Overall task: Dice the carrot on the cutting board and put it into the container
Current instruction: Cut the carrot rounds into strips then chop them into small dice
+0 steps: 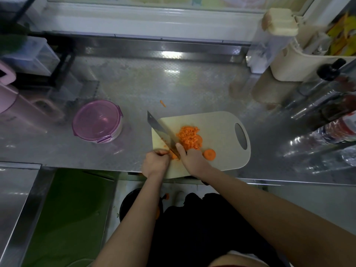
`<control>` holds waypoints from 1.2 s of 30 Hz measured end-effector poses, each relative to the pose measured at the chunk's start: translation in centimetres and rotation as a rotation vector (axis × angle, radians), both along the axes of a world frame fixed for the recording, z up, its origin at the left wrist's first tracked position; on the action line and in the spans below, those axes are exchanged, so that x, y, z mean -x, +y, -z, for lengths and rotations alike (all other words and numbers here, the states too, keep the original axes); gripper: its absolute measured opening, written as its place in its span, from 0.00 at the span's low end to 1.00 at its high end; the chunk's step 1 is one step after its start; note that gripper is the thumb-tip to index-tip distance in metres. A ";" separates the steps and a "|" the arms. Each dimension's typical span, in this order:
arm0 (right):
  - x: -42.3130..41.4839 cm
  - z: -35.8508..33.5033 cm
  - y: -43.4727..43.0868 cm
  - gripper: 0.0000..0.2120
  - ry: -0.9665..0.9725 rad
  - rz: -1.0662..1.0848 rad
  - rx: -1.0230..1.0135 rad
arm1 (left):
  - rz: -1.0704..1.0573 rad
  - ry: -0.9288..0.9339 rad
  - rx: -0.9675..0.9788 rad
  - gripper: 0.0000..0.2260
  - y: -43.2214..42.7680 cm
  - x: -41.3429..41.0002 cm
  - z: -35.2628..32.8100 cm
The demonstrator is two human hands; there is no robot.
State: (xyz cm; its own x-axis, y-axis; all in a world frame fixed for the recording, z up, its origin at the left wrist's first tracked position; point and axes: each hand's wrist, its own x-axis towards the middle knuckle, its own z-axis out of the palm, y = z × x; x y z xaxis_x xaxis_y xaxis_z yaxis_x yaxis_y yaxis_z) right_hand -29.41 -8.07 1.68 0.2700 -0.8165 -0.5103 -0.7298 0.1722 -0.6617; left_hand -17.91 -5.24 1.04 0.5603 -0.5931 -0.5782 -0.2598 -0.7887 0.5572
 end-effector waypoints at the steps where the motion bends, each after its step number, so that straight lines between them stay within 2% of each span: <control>1: 0.1 -0.2 0.1 0.29 -0.016 0.009 0.006 | -0.001 -0.003 0.004 0.06 0.0 0.0 0.0; 7: 0.8 0.5 1.3 0.27 -0.024 -0.040 0.085 | -0.013 0.004 0.012 0.07 0.0 0.2 0.2; 20: 1.9 0.6 2.0 0.22 -0.169 -0.044 0.166 | -0.047 -0.011 0.016 0.06 -0.1 0.4 0.6; 23: 1.7 1.0 2.0 0.22 -0.100 -0.074 0.155 | -0.040 -0.015 0.014 0.06 -0.2 0.3 0.8; 27: 0.9 1.6 1.9 0.29 0.031 -0.089 0.162 | -0.037 -0.031 -0.002 0.06 -0.3 0.3 0.9; 36: 0.2 1.3 1.8 0.27 0.110 -0.098 0.092 | -0.040 -0.035 -0.013 0.08 -0.4 0.2 1.3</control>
